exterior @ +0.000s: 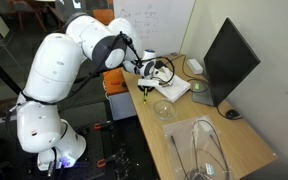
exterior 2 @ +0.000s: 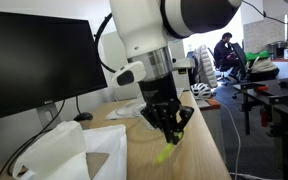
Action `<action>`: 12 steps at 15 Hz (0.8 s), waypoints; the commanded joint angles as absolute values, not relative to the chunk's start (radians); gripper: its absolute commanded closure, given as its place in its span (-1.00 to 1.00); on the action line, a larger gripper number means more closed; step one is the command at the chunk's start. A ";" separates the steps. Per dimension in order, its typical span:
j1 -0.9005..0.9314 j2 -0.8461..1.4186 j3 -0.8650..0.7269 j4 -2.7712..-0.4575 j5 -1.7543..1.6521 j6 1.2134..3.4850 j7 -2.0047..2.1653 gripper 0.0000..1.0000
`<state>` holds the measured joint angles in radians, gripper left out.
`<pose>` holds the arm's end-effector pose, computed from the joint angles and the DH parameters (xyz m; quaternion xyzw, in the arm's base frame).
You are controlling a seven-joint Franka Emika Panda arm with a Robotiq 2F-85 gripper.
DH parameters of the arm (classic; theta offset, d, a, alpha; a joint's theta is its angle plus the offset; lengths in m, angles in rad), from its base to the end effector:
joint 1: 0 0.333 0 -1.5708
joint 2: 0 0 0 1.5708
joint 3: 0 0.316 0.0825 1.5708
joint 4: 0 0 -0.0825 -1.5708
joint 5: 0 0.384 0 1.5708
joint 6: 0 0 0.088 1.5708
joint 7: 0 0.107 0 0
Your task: Put the pen in the bowl
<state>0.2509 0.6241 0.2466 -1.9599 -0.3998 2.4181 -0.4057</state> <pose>0.5262 0.2830 0.1494 0.8263 0.5575 -0.0614 0.0511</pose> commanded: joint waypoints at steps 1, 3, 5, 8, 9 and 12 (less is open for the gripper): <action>0.212 0.517 0.276 -2.020 -0.341 2.407 -0.440 0.93; 0.221 0.467 0.250 -2.028 -0.347 2.391 -0.410 0.93; 0.212 0.432 0.228 -2.032 -0.360 2.370 -0.408 0.93; 0.187 0.408 0.186 -2.033 -0.405 2.353 -0.438 0.93; 0.178 0.410 0.168 -2.031 -0.422 2.354 -0.440 0.93; 0.163 0.426 0.115 -2.017 -0.467 2.355 -0.406 0.93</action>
